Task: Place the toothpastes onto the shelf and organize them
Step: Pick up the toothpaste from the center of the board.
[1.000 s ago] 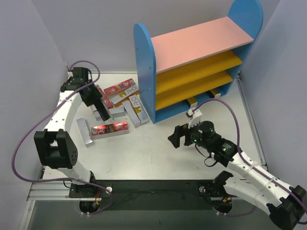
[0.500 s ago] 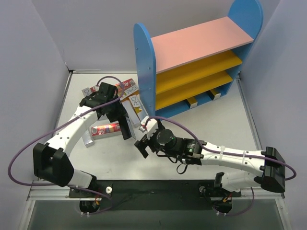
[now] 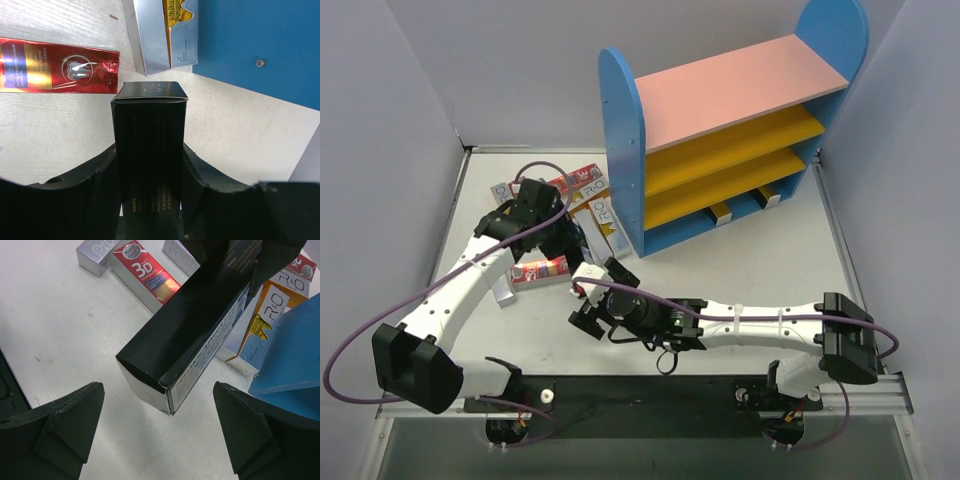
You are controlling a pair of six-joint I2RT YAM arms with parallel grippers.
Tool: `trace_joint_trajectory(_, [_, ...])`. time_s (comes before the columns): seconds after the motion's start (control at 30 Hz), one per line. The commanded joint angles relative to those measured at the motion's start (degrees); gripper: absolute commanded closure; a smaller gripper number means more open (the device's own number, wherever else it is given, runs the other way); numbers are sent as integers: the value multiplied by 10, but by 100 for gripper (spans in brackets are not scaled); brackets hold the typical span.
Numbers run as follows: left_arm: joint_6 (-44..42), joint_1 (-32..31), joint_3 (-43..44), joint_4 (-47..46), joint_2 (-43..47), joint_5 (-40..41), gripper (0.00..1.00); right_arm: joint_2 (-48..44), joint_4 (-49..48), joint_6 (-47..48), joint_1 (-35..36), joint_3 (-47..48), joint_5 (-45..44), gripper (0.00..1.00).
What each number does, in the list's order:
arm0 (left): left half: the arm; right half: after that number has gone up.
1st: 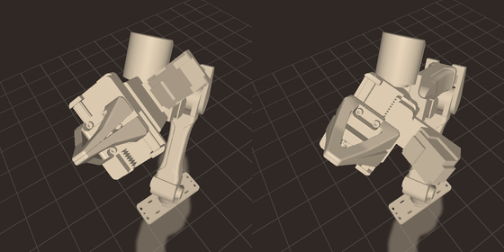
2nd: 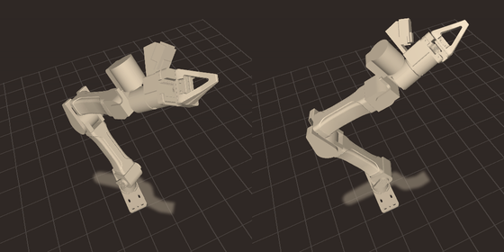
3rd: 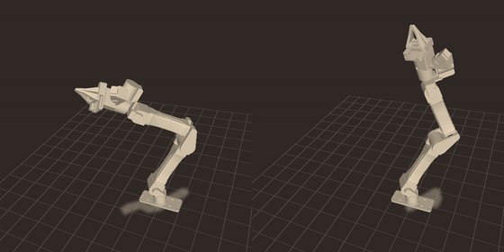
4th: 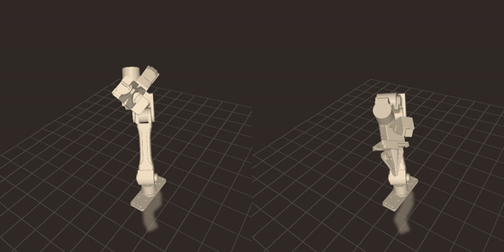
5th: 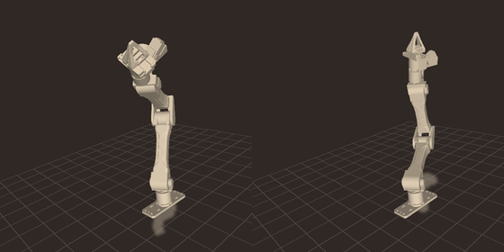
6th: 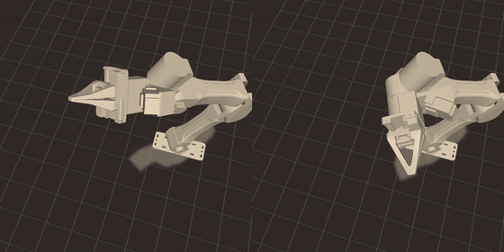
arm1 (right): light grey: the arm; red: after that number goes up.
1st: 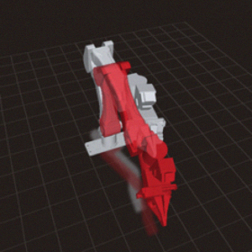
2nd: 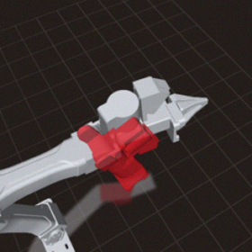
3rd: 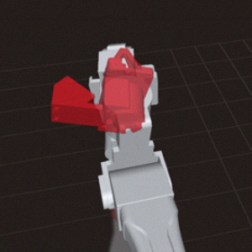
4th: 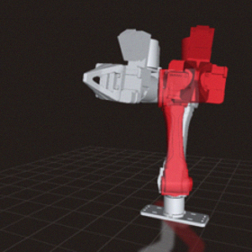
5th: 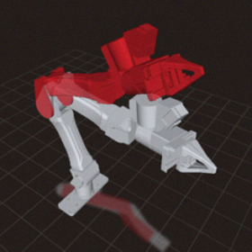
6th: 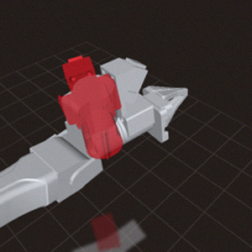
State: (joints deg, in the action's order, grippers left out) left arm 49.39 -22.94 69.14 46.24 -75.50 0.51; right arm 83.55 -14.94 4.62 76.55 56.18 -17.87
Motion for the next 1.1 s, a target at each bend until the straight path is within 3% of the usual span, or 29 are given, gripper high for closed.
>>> trace_joint_trajectory(0.0, [15,-6,-3,-14,37,-5,60,21,-44,21,6,36,-44,4])
trace_joint_trajectory(0.3, [42,-8,-4,-15,43,-28,60,59,-161,108,39,20,-151,8])
trace_joint_trajectory(0.5, [54,-10,-4,-18,43,-20,59,100,-245,198,64,20,-253,20])
trace_joint_trajectory(0.77, [60,-10,-6,-22,43,-12,57,139,-282,251,78,32,-320,44])
trace_joint_trajectory(0.9, [61,-10,-8,-26,43,-10,54,144,-295,261,79,30,-332,62])
trace_joint_trajectory(1.07, [56,-10,-19,-46,50,-10,44,136,-276,246,79,30,-326,76])
